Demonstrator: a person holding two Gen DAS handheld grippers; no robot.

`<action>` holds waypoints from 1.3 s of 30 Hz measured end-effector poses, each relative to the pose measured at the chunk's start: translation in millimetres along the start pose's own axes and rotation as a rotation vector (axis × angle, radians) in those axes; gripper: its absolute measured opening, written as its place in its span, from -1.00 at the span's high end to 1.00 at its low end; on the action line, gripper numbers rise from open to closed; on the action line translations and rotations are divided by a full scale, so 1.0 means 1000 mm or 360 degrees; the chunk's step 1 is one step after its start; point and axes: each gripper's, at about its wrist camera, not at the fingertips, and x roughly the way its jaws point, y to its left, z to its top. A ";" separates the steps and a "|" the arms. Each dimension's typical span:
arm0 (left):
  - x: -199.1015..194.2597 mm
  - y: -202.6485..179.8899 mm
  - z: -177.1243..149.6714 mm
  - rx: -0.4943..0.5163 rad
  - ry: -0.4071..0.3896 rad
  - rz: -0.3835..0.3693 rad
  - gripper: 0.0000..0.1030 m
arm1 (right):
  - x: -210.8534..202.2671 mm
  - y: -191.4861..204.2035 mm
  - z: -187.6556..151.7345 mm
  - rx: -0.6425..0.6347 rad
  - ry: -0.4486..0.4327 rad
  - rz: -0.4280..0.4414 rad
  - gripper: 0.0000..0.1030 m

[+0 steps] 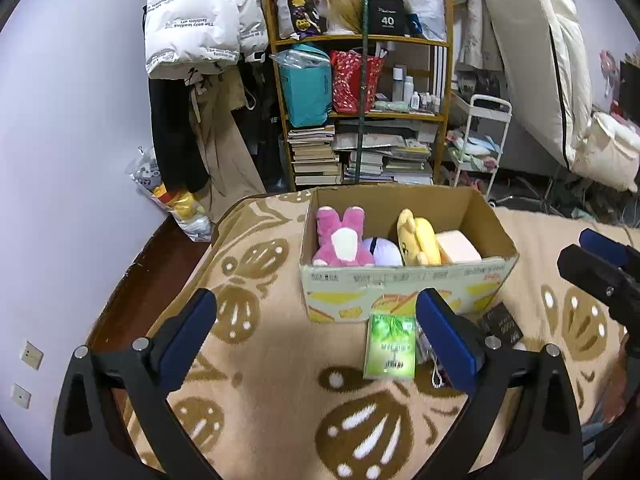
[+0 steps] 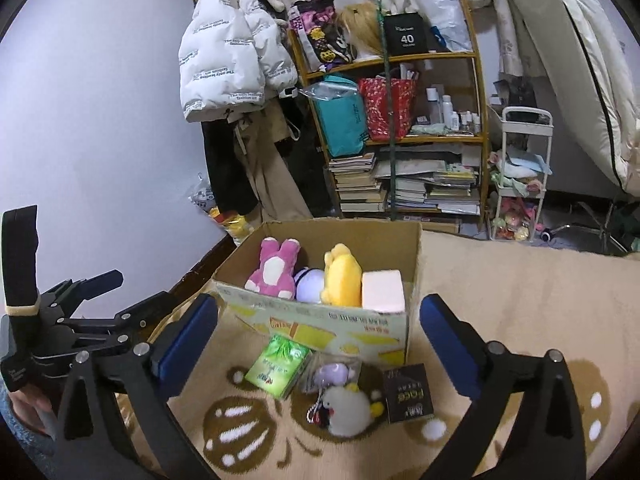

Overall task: Organize soft objects
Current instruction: 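Open both grippers to drop the bear and dog plush into the box, then lower the left gripper to the green tissue packet while the right gripper approaches the white fluffy keychain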

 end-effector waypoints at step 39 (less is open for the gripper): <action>0.049 -0.013 -0.034 0.0057 0.0199 -0.0028 -0.94 | 0.032 -0.011 -0.027 -0.0010 0.0227 -0.0201 -1.00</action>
